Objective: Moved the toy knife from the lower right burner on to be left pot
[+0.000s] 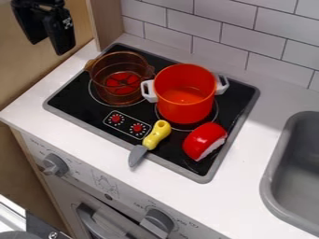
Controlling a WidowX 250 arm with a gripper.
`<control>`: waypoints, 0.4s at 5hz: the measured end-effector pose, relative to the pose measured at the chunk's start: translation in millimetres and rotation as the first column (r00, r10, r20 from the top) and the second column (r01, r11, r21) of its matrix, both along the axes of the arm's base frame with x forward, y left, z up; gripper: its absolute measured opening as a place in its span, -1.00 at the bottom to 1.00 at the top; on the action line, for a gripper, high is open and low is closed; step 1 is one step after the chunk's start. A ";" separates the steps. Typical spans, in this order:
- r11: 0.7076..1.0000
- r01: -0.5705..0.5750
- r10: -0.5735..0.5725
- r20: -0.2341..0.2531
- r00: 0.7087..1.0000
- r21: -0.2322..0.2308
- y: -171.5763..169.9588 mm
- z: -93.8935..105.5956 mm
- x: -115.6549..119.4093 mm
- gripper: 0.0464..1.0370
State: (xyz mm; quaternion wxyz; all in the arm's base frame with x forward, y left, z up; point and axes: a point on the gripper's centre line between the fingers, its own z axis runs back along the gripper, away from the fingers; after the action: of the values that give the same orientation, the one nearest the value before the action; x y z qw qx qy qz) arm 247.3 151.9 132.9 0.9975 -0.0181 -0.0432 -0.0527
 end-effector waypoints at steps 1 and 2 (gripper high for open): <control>1.000 -0.003 0.003 -0.029 1.000 -0.019 -4.2 -9.3 -2.3 0.92; 0.996 -0.081 0.079 -0.052 0.996 -0.038 -37.0 -15.8 -13.2 0.92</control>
State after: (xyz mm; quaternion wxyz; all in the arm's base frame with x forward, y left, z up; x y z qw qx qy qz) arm 234.1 114.9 117.2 0.9990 -0.0376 -0.0196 -0.0116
